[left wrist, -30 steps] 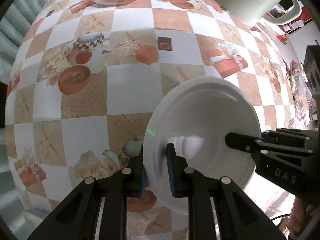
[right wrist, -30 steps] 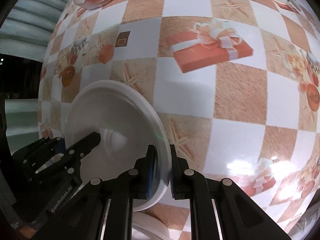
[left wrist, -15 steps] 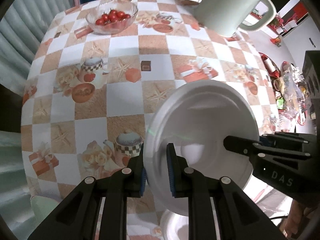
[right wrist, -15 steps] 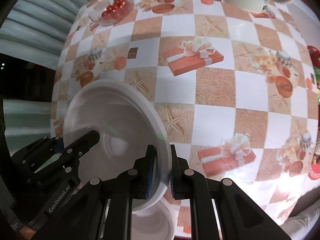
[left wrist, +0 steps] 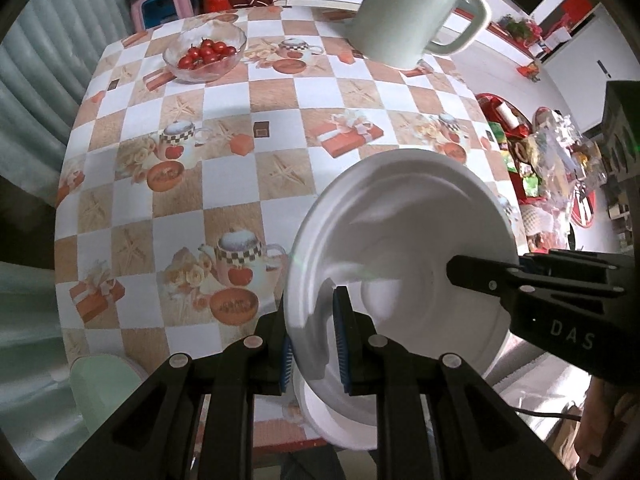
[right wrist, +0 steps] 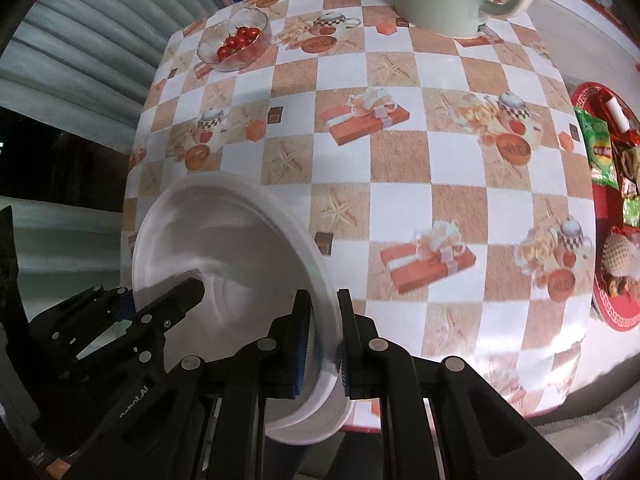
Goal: Organize plates and bowls
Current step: 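Lift the third white bowl with both grippers and carry it toward the stack, then lower the white bowl onto the stacked bowls and open both grippers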
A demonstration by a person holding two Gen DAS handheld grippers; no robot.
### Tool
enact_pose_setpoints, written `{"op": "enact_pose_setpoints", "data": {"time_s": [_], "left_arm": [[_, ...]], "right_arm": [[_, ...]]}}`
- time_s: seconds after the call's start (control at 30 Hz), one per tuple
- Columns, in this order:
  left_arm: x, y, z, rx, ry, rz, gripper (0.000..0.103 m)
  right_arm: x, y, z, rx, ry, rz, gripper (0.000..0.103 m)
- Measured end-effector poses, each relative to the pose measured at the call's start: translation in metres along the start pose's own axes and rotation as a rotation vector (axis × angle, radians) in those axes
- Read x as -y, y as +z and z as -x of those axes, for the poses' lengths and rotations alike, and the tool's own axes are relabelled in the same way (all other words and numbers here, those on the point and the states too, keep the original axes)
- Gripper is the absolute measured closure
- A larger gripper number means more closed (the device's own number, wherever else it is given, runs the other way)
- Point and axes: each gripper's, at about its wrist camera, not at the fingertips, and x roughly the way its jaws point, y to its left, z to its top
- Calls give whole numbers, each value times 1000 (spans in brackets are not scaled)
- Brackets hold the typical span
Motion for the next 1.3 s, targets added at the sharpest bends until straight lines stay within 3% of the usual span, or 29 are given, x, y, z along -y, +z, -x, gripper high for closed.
{"op": "enact_pose_setpoints", "data": {"time_s": [0.5, 0.93, 1.3], "left_arm": [[27, -50, 8, -79, -22, -131, 83], [27, -59, -23, -151, 4, -146, 83], [29, -62, -44, -185, 23, -151, 83]], "right_arm": [[3, -55, 12, -31, -13, -58, 88], [11, -81, -27, -112, -11, -96, 88], [20, -79, -49, -135, -24, -107, 87]]}}
